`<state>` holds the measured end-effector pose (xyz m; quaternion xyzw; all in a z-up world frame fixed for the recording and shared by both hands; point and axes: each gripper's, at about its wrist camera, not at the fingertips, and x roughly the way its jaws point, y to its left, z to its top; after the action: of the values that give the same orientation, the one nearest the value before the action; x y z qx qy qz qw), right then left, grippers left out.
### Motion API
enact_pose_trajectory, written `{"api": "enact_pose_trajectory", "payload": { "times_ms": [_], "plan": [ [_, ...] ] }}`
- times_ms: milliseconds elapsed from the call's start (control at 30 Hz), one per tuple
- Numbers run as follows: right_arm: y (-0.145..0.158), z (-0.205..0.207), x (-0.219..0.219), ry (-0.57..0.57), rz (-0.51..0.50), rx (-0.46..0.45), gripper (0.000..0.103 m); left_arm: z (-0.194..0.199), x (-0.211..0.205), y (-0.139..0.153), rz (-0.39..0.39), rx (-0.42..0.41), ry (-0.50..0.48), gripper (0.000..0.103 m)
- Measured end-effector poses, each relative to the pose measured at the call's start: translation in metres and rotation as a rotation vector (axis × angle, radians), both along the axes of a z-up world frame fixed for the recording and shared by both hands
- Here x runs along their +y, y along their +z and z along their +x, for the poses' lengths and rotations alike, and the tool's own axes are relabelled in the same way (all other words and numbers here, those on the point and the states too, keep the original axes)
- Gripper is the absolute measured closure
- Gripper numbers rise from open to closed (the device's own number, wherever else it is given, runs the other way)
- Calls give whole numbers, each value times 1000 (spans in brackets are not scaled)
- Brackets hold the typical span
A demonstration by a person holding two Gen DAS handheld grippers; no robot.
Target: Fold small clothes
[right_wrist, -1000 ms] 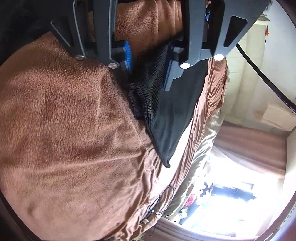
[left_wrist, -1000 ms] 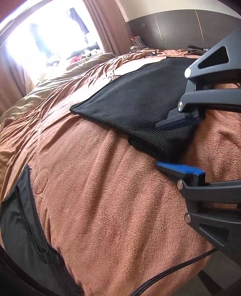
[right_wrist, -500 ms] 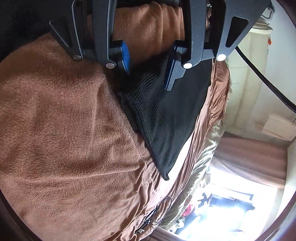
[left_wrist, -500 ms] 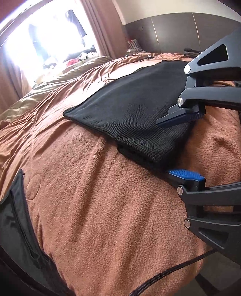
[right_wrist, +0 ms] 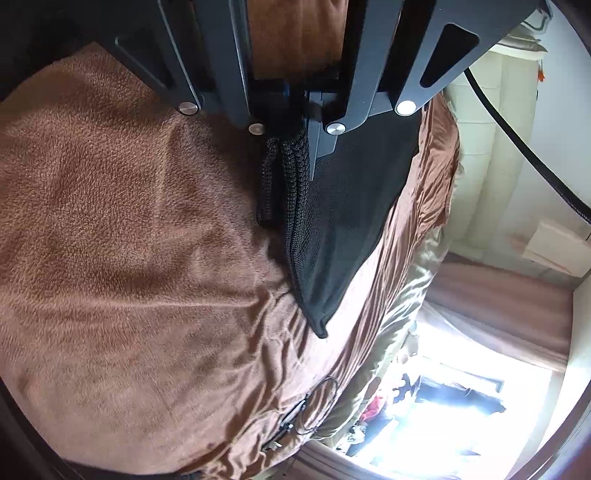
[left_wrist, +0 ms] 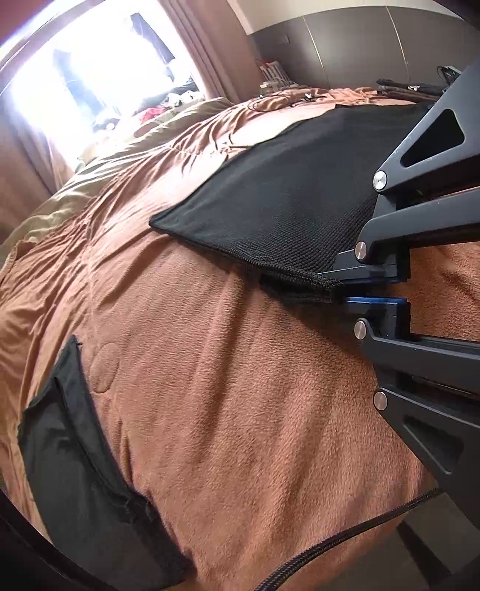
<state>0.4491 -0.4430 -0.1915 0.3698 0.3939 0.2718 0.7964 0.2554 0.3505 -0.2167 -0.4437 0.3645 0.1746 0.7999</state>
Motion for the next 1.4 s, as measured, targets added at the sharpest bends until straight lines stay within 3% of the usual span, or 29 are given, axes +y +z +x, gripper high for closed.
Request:
{"api": "enact_pose_trajectory", "payload": {
  "times_ms": [233,533,733,800,867,967,1200,1400],
  "plan": [
    [10,-9,7,51,-32,-29,103,-30,3,18,16,-41,1,99],
    [10,-22,4,84,-87,-36,103,-78,-3,21,14,-71,6,99],
    [16,-26,12,62,-270,-31,102,-84,-6,15,25,-79,-24,99],
    [20,-29,15,40,-343,-13,96,-83,-6,11,21,-83,-32,99],
    [27,-30,16,10,-406,-10,78,-83,-4,7,8,-93,-34,99],
    [47,-39,16,-28,-455,-50,59,-82,-2,0,-12,-104,-36,99],
    [94,-49,71,71,-525,-168,59,-76,-2,-18,-29,-89,-48,98],
    [106,-60,137,208,-568,-238,59,-79,-1,-24,-45,-114,-34,97]
  ]
}}
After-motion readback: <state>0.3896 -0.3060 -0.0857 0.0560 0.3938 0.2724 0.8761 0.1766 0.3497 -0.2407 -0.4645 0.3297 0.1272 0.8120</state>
